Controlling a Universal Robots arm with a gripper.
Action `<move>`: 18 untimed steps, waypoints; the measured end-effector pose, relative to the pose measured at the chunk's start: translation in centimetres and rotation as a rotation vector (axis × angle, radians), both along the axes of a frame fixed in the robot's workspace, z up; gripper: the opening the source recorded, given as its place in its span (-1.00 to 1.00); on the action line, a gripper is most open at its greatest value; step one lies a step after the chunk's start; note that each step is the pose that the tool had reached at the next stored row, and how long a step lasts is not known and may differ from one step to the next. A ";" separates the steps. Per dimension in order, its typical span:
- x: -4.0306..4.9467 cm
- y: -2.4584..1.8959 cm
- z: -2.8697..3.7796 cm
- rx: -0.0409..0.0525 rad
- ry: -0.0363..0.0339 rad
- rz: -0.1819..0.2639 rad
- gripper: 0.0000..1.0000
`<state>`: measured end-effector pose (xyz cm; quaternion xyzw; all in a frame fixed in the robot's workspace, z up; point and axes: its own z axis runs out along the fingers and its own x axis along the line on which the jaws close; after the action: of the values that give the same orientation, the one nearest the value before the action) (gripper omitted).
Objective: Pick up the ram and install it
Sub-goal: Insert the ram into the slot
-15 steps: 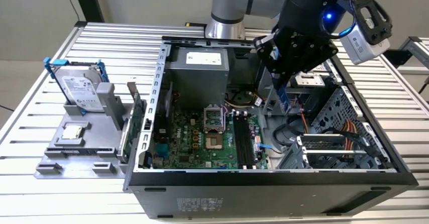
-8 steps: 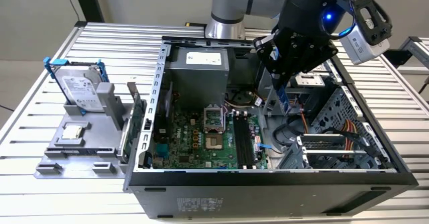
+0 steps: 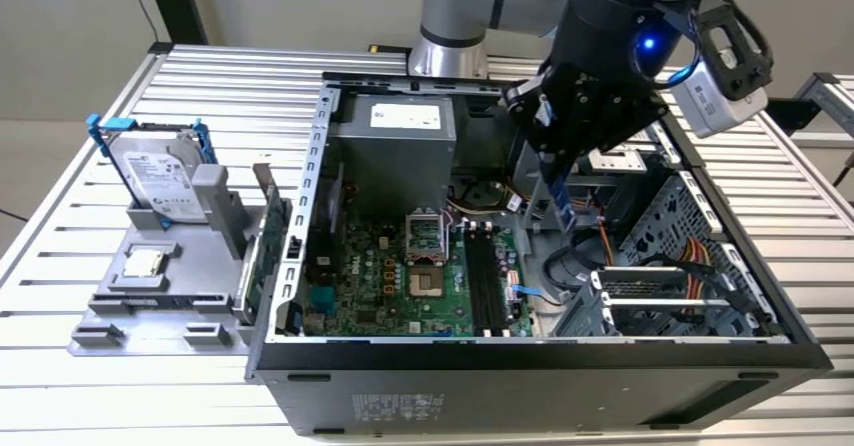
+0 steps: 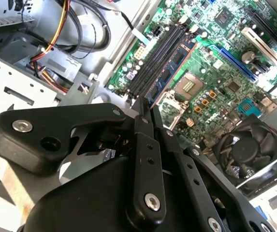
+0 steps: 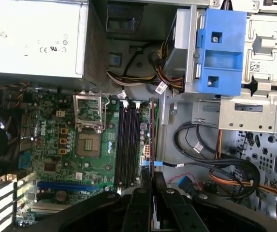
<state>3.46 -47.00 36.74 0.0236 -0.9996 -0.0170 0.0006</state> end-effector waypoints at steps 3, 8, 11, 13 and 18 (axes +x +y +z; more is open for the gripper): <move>0.00 0.00 -0.43 -0.0003 0.0000 -0.029 -1.00; 0.00 0.00 -1.06 -0.0009 0.0000 -0.083 -1.00; 0.00 0.00 -1.31 -0.0013 0.0000 -0.106 -1.00; 0.00 0.00 -1.42 -0.0013 0.0000 -0.112 -1.00; 0.00 0.00 -1.45 -0.0012 0.0000 -0.114 -1.00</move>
<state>3.46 -47.00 35.30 -0.0332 -0.9993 -0.0164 -0.0004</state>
